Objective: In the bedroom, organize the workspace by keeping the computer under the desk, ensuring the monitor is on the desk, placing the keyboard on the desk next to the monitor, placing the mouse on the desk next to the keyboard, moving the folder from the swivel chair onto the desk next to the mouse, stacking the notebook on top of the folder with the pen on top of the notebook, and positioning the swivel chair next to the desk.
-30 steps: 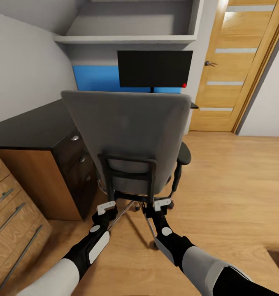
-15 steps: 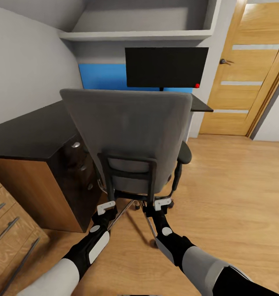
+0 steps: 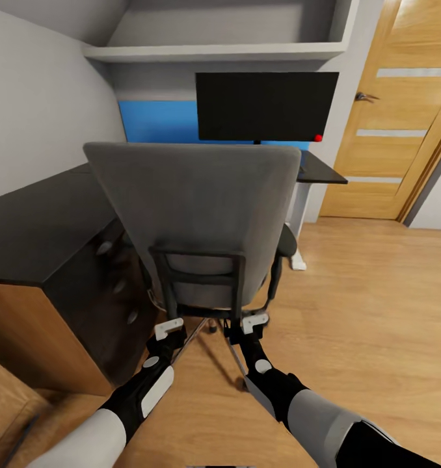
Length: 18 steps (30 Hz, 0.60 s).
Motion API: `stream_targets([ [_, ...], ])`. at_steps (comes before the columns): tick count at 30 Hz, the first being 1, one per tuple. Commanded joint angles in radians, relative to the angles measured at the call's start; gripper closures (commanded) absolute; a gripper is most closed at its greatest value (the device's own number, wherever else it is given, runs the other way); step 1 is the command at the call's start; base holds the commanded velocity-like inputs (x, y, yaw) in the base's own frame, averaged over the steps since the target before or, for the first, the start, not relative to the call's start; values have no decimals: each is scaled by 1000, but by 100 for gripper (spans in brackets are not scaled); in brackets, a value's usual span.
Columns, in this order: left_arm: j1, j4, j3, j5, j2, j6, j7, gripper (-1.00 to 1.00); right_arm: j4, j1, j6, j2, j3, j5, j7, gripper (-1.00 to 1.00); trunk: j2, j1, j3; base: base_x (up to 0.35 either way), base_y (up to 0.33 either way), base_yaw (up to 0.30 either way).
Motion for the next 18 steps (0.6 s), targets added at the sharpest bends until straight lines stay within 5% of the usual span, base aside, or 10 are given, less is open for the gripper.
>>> stream_targets([
  [1,-1,0,-7,10,1,-7,7,-100,5,-1,8,0,-6,-30,-12,-100,0,1,-1,319,-95,0],
  [18,-1,8,-8,10,1,-7,8,-100,6,-1,9,0,-6,-29,-11,-100,0,1,-1,319,-107,0],
])
